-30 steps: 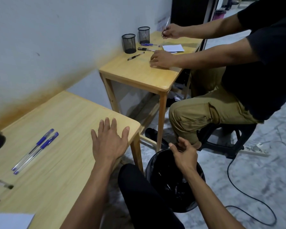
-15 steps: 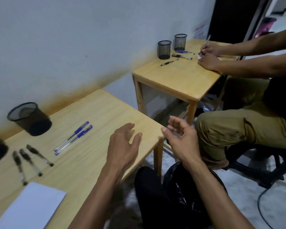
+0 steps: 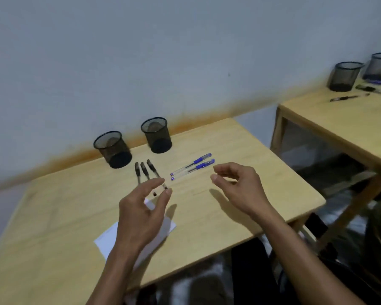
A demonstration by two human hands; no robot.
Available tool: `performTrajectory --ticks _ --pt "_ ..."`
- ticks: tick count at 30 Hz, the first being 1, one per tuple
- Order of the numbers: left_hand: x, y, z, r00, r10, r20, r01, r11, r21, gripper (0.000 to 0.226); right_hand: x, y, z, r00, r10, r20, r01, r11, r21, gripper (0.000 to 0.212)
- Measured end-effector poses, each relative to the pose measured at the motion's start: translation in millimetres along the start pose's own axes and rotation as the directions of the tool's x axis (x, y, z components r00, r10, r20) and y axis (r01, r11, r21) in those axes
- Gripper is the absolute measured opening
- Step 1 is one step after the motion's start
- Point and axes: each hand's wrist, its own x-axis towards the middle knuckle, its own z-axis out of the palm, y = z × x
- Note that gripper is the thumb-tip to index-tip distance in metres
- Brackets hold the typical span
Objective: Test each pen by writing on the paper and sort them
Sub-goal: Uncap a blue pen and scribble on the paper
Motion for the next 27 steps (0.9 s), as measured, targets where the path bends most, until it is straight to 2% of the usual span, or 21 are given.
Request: performTrajectory --ticks 5,8,11,13,15,21,27 --pt "-17 -45 -39 0.983 -0.168 -0.067 0.177 0.973 0.151 0.033 23 -6 42 0.997 -0.068 0.036 0.071 0.995 -0.07 0.023" --pt "-26 -69 -49 0.962 -0.266 -0.066 0.273 0.941 0.199 0.042 37 -7 62 0.998 -0.045 0.033 0.05 0.985 -0.163 0.021" --pt "-33 -87 -52 0.969 -0.246 -0.011 0.238 0.923 0.302 0.052 51 -3 75 0.995 -0.082 0.057 0.097 0.923 -0.372 0.028" --pt "-36 -96 -54 0.97 -0.244 0.008 0.228 0.917 0.328 0.05 58 -1 77 0.981 -0.148 0.128 0.195 0.804 -0.562 0.025" --pt "-37 -102 -54 0.975 -0.221 0.022 0.2 0.917 0.345 0.051 62 1 76 0.959 -0.195 0.207 0.284 0.684 -0.672 0.02" --pt "-43 -117 -49 0.988 -0.147 0.055 0.107 0.885 0.453 0.058 69 5 77 0.893 -0.324 0.313 0.438 0.46 -0.773 0.017" --pt "-44 -123 -46 0.988 -0.133 0.073 0.079 0.861 0.503 0.055 71 13 81 0.815 -0.451 0.363 0.541 0.371 -0.755 0.007"
